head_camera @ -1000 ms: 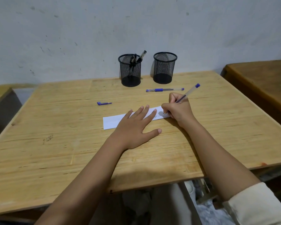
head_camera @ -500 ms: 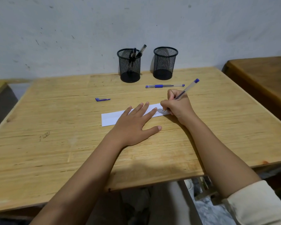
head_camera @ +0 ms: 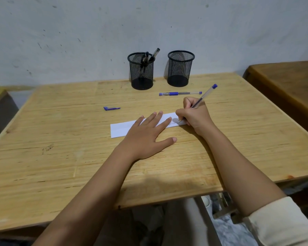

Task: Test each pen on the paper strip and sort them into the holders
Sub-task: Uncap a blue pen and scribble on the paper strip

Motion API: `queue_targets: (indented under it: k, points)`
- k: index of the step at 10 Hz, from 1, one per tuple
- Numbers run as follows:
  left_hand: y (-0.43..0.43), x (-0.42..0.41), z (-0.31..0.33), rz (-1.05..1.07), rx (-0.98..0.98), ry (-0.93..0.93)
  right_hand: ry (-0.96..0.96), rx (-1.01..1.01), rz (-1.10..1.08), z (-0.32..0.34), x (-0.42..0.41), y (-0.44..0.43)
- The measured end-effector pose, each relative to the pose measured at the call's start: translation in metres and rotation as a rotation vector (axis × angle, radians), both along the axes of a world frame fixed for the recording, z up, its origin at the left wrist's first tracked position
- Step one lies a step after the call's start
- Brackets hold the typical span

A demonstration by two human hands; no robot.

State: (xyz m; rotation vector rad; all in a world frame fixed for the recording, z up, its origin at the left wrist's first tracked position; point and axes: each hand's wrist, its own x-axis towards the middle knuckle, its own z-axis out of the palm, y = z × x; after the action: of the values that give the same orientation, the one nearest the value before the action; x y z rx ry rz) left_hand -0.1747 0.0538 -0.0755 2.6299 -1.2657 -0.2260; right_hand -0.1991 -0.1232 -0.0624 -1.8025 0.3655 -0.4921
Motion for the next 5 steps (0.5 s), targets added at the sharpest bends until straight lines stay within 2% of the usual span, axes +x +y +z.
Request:
queue_targets:
  k: [5]
  points:
    - [-0.0001,0.0011,-0.0013,0.002,-0.002,-0.008,-0.025,0.002,-0.040,-0.0020,0.0008,-0.0018]
